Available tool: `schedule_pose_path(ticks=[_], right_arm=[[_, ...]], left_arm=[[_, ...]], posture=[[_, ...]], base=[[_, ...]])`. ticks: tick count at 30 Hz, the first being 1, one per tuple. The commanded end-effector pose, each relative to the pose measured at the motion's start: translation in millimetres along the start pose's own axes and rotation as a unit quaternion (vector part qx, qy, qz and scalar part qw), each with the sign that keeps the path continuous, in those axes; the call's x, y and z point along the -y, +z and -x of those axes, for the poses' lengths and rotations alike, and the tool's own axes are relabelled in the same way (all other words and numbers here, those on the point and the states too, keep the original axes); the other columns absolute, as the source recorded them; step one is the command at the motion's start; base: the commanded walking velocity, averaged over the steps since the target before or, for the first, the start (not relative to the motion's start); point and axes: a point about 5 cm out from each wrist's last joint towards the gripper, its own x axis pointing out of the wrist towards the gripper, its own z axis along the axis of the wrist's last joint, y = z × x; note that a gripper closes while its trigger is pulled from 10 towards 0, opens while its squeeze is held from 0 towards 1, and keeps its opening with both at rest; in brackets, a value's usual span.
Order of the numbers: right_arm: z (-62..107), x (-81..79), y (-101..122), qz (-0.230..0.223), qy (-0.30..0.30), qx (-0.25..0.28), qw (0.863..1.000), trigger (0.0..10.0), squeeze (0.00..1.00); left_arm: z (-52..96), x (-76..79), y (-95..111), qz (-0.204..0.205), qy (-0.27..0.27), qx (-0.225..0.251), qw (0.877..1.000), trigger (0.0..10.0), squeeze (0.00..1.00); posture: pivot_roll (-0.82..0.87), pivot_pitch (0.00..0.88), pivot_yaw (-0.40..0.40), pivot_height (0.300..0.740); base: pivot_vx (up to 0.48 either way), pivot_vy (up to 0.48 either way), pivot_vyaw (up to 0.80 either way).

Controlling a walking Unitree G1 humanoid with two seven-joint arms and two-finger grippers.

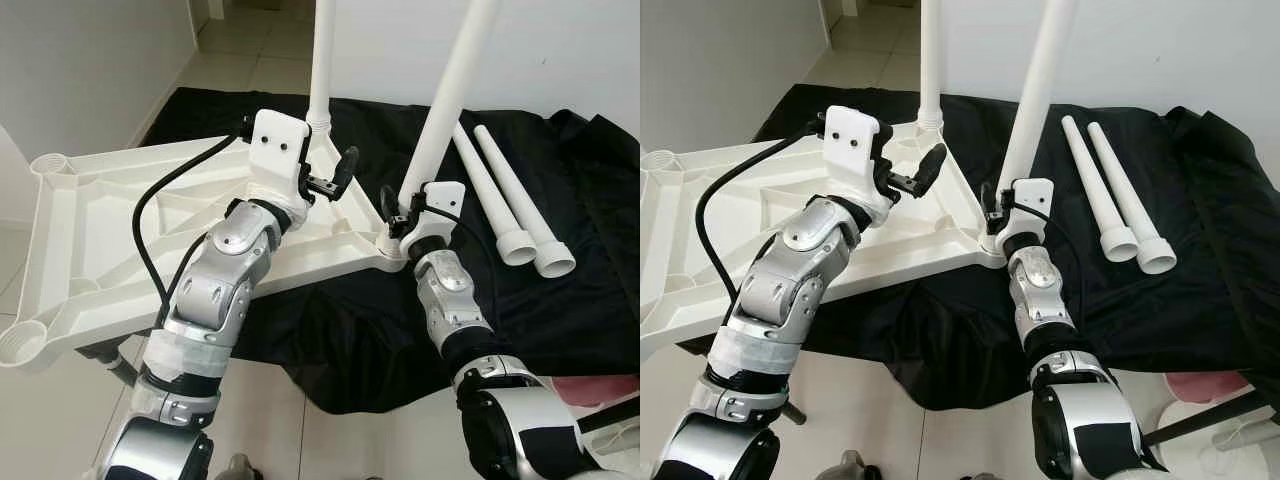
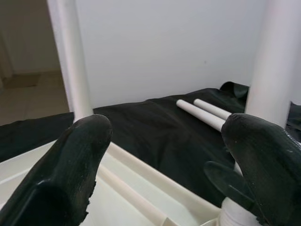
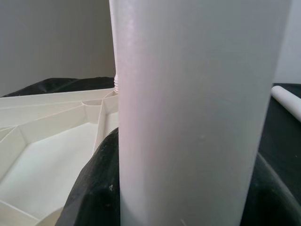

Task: Building children table

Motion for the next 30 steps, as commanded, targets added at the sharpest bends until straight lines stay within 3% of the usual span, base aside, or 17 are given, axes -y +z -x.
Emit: schedule_pose_path(ticks=[1, 3, 4, 12, 15, 21, 30], right_arm=[[12.2, -2.4, -25.4, 0.013, 0.01, -0.059, 0.998, 10.0, 0.0], [14.7, -3.6, -26.7, 0.025, 0.022, -0.056, 0.998, 10.0, 0.0], [20.1, -4.6, -28.4, 0.059, 0.049, -0.048, 0.996, 10.0, 0.0], [36.6, 0.6, -36.3, 0.096, 0.092, -0.041, 0.99, 10.0, 0.0], [40.8, 4.2, -40.1, 0.086, 0.089, -0.047, 0.991, 10.0, 0.0], [41.7, 17.5, -46.8, -0.012, 0.019, -0.07, 0.997, 10.0, 0.0], [39.0, 24.5, -52.9, -0.047, -0.027, -0.106, 0.993, 10.0, 0.0]], left_arm=[[-0.2, 3.3, 2.6, -0.005, -0.01, 0.001, 1.0, 10.0, 0.0], [0.3, 2.1, 3.0, -0.005, -0.007, 0.002, 1.0, 10.0, 0.0], [0.7, 0.5, 3.4, -0.006, -0.003, 0.003, 1.0, 10.0, 0.0], [0.8, -0.5, 4.6, -0.006, 0.0, 0.006, 1.0, 10.0, 0.0], [0.5, -1.2, 4.8, -0.006, 0.001, 0.007, 1.0, 10.0, 0.0], [-0.2, -1.6, 5.3, -0.007, 0.0, 0.009, 1.0, 10.0, 0.0], [-2.1, -0.2, 7.1, -0.01, -0.006, 0.012, 1.0, 10.0, 0.0]], posture=[[0.11, 0.092, -0.027, 0.74], [0.12, 0.092, -0.032, 0.74], [0.11, 0.091, -0.034, 0.74], [0.11, 0.09, -0.038, 0.74], [0.11, 0.086, -0.038, 0.74], [0.1, 0.077, -0.032, 0.74], [0.1, 0.063, -0.031, 0.74]], base=[[0.0, 0.0, 0.0], [0.0, 0.0, 0.0], [0.0, 0.0, 0.0], [0.0, 0.0, 0.0], [0.0, 0.0, 0.0], [0.0, 0.0, 0.0], [0.0, 0.0, 0.0]])
